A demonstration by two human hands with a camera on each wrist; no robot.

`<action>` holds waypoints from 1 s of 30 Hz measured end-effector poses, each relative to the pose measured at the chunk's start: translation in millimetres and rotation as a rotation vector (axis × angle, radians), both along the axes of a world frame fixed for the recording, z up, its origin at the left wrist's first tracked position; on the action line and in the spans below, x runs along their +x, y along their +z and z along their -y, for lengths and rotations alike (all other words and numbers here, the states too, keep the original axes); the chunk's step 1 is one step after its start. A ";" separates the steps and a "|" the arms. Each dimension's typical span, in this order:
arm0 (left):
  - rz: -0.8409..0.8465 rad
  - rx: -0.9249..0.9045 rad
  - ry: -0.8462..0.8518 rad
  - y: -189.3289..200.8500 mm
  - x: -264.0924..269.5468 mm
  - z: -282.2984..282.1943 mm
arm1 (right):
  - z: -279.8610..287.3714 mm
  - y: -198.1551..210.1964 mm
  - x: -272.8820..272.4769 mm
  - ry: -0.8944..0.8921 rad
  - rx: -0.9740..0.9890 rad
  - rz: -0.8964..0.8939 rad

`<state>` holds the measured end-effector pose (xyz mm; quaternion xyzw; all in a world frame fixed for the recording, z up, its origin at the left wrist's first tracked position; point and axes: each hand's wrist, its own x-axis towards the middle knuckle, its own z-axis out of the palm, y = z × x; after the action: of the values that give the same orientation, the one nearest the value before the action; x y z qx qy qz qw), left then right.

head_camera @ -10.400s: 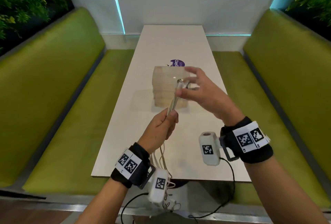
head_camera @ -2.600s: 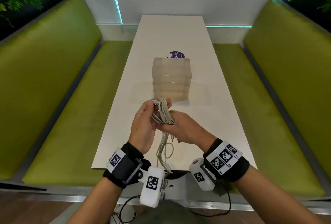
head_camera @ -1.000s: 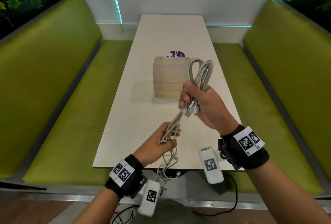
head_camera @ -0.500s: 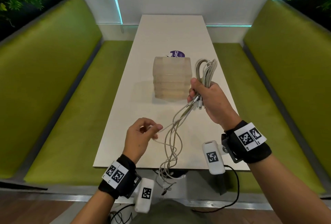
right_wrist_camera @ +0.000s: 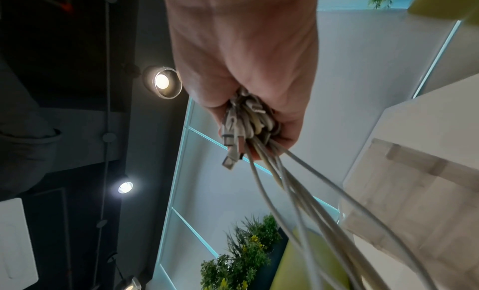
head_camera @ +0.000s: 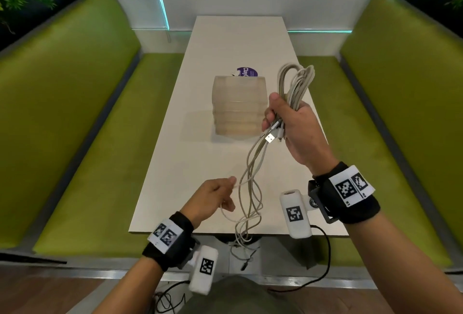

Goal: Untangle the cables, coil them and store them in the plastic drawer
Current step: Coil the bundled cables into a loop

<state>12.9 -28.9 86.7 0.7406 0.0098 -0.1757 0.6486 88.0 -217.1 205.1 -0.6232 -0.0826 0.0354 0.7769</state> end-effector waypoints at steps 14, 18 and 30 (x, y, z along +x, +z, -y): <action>-0.012 -0.137 -0.202 12.8 1.6 -26.0 | 16.6 -8.5 8.3 -0.045 -0.035 0.028; -0.048 -0.019 -0.370 17.7 -2.2 -28.4 | 18.4 -2.4 11.4 -0.101 -0.069 0.079; 0.142 0.042 -0.196 24.6 10.4 -14.7 | 1.7 4.4 -4.1 0.048 -0.100 0.029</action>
<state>23.3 -14.3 111.3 0.7618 -0.1048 -0.1853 0.6118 83.9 -218.8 209.5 -0.6596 -0.1067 0.0490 0.7424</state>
